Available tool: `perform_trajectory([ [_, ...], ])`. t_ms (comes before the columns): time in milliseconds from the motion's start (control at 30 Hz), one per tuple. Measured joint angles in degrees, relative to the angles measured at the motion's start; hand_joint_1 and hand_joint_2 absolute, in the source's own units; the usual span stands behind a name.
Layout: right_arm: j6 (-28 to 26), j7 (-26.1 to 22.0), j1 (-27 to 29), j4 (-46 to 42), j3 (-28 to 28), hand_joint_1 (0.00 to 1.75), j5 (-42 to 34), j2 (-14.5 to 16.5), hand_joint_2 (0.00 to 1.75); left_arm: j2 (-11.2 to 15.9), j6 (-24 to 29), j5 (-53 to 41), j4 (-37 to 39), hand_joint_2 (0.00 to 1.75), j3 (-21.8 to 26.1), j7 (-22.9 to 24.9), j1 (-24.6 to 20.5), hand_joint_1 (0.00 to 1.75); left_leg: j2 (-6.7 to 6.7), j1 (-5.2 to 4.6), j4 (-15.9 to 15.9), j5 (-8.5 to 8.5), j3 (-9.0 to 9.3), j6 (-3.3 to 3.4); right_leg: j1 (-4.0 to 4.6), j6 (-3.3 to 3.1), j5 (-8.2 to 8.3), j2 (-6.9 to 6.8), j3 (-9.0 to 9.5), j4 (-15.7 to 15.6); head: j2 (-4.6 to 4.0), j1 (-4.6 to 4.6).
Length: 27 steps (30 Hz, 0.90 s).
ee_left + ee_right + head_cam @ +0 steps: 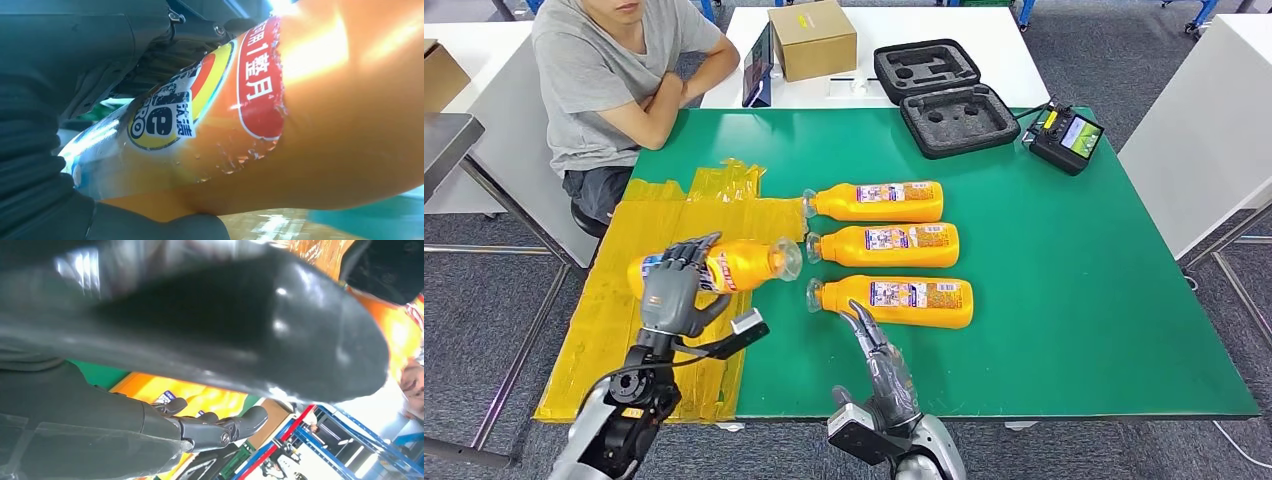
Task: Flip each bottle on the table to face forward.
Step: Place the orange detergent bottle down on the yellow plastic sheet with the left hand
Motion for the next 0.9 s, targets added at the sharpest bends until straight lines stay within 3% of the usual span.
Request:
perform_trajectory([
  [433,0.14,-0.25,-0.88,1.98,0.16,0.00,-2.20,0.20,0.00,4.37,0.12,-10.78,12.76,1.75,2.58,11.66,-5.95,1.75,-0.01,-0.01,0.00,0.01,-0.02,0.00,-0.01,0.00,0.00,-0.01,-0.01,-0.01,0.00,0.01],
  [767,0.20,-0.30,-2.00,3.39,0.78,0.00,-3.34,0.29,0.00,5.53,-2.10,-11.11,21.31,1.75,2.44,11.13,-8.69,1.75,-0.01,0.00,0.00,0.04,-0.03,-0.04,-0.01,0.00,0.00,0.00,-0.01,0.01,0.00,0.02],
  [900,0.13,-0.30,-2.52,4.01,1.28,0.00,-4.44,0.27,0.00,5.86,-4.55,-9.50,22.97,1.75,2.35,8.88,-9.40,1.75,-0.02,-0.01,0.00,0.04,-0.03,-0.04,-0.01,0.00,0.00,-0.01,-0.01,0.00,0.00,0.02],
])
